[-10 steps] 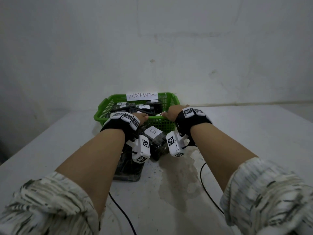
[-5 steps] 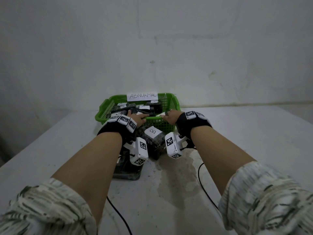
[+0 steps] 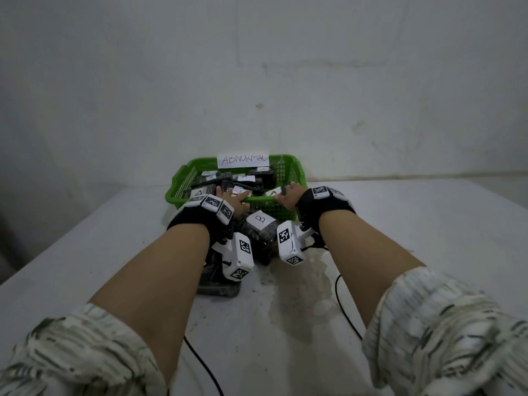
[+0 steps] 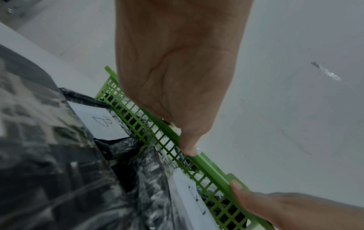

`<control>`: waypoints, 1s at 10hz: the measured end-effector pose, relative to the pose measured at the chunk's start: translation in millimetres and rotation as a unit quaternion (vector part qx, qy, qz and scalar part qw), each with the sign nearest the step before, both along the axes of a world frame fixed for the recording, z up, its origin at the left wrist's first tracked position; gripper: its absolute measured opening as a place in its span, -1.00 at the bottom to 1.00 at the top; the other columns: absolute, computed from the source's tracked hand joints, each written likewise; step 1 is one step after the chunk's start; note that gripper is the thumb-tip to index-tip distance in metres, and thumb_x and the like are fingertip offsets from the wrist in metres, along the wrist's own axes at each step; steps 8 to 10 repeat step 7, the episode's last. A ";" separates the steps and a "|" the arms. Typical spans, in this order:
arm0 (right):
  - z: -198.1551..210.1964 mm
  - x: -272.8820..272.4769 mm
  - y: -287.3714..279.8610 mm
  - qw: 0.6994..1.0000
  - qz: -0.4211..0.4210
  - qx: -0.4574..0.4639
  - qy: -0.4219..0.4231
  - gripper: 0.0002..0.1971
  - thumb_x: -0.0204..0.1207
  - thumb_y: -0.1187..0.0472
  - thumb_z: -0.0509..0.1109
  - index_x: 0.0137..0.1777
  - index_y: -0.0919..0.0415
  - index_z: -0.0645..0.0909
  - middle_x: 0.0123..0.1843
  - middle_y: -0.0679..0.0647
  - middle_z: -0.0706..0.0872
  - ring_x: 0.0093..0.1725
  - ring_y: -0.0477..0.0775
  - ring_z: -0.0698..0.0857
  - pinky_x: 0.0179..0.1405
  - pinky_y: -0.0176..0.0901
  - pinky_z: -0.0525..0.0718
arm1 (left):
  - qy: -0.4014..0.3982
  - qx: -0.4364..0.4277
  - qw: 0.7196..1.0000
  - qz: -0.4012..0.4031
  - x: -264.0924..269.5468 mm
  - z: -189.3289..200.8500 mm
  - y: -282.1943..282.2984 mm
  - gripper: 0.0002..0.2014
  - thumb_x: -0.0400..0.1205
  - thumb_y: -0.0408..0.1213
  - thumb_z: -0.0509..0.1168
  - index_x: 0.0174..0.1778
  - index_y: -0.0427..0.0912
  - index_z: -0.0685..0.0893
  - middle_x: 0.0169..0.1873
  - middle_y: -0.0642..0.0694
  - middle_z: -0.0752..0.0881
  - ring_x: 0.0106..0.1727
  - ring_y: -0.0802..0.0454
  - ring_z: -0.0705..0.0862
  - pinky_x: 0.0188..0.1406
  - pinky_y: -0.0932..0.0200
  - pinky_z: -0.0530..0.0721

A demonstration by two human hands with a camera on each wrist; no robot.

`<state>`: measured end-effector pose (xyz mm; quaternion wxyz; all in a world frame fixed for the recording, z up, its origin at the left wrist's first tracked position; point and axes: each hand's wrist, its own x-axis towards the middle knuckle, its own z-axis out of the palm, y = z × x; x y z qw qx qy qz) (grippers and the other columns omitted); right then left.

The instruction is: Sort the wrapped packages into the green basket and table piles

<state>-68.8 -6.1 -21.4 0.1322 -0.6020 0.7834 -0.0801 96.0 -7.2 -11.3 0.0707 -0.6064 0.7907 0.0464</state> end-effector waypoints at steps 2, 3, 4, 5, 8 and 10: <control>1.4 4.8 16.7 1.000 0.008 -0.011 0.014 -0.27 0.70 -0.12 0.06 0.64 0.43 0.04 0.68 0.34 0.00 0.66 0.30 0.06 0.60 0.05 0.05 | 0.005 0.036 0.999 -0.025 14.1 11.9 9.5 -0.48 0.78 -0.01 -0.10 0.67 0.01 0.01 0.66 -0.25 -0.01 0.66 -0.30 -0.04 0.60 -0.11 -0.02; 12.8 3.2 35.2 1.000 0.017 -0.020 0.012 -0.27 0.72 -0.14 -0.05 0.63 0.48 0.01 0.68 0.38 -0.05 0.68 0.29 0.01 0.60 0.05 0.06 | 0.031 0.047 0.998 -0.020 22.8 13.9 18.8 -0.48 0.78 -0.04 -0.11 0.67 -0.05 0.01 0.66 -0.28 0.03 0.66 -0.24 0.04 0.60 -0.03 0.04; 19.0 -6.5 48.9 0.999 0.035 -0.027 -0.009 -0.23 0.70 -0.16 0.02 0.66 0.42 -0.05 0.70 0.33 -0.02 0.68 0.26 0.08 0.61 0.02 0.14 | 0.060 0.043 0.997 -0.032 33.3 17.1 32.7 -0.49 0.79 -0.10 -0.11 0.67 -0.11 0.02 0.65 -0.25 0.10 0.65 -0.19 0.12 0.55 0.10 0.15; 18.4 -17.5 77.5 0.997 0.035 -0.036 -0.050 -0.28 0.68 -0.16 0.09 0.66 0.33 0.12 0.66 0.29 0.21 0.61 0.24 0.28 0.53 -0.04 0.29 | 0.074 0.041 0.996 -0.021 48.4 19.7 58.2 -0.49 0.79 -0.12 -0.10 0.66 -0.19 0.03 0.65 -0.22 0.13 0.65 -0.14 0.16 0.51 0.18 0.17; 3.5 -50.4 138.0 0.995 0.005 -0.039 -0.089 -0.27 0.66 -0.22 0.08 0.68 0.23 0.07 0.70 0.18 0.14 0.63 0.19 0.24 0.58 0.00 0.18 | 0.125 -0.004 0.991 0.041 95.8 9.0 103.0 -0.53 0.79 -0.15 -0.04 0.61 -0.26 0.23 0.61 -0.23 0.25 0.60 -0.14 0.28 0.41 0.26 0.27; 3.5 -50.4 138.0 0.995 0.005 -0.039 -0.089 -0.27 0.66 -0.22 0.08 0.68 0.23 0.07 0.70 0.18 0.14 0.63 0.19 0.24 0.58 0.00 0.18 | 0.125 -0.004 0.991 0.041 95.8 9.0 103.0 -0.53 0.79 -0.15 -0.04 0.61 -0.26 0.23 0.61 -0.23 0.25 0.60 -0.14 0.28 0.41 0.26 0.27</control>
